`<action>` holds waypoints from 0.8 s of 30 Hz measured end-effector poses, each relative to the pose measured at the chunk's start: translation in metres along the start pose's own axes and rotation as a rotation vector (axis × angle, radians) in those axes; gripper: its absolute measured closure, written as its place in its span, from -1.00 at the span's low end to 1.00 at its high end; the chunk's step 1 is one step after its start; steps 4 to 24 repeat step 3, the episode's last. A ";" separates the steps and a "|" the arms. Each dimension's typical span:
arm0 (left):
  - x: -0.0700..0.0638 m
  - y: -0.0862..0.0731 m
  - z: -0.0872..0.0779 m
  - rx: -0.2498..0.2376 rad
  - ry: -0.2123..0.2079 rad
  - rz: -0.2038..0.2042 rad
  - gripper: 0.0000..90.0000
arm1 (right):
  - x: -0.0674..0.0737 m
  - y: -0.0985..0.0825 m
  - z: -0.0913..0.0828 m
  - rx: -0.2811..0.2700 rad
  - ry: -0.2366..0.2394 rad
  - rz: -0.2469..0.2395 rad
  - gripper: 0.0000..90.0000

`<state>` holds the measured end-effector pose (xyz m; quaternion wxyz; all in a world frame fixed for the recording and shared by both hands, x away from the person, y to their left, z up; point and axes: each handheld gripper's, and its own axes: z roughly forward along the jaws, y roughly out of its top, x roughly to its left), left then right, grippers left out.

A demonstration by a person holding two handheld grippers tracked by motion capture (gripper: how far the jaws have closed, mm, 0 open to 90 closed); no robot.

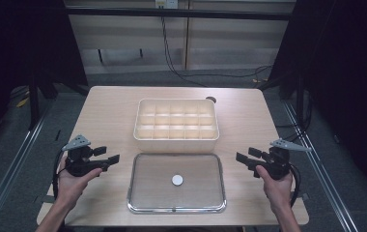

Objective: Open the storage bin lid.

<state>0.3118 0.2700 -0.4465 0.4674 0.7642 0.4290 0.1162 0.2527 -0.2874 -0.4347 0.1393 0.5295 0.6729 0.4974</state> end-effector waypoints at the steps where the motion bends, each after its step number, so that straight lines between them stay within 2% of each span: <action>1: 0.002 -0.002 0.000 0.004 0.000 0.004 -0.34 | -0.002 -0.004 0.000 0.004 -0.007 0.000 -0.33; 3: 0.002 -0.007 0.000 0.013 -0.013 0.008 -0.34 | -0.003 -0.006 0.001 0.010 -0.007 -0.001 -0.33; 24: 0.002 -0.007 0.000 0.013 -0.013 0.008 -0.34 | -0.003 -0.006 0.001 0.010 -0.007 -0.001 -0.33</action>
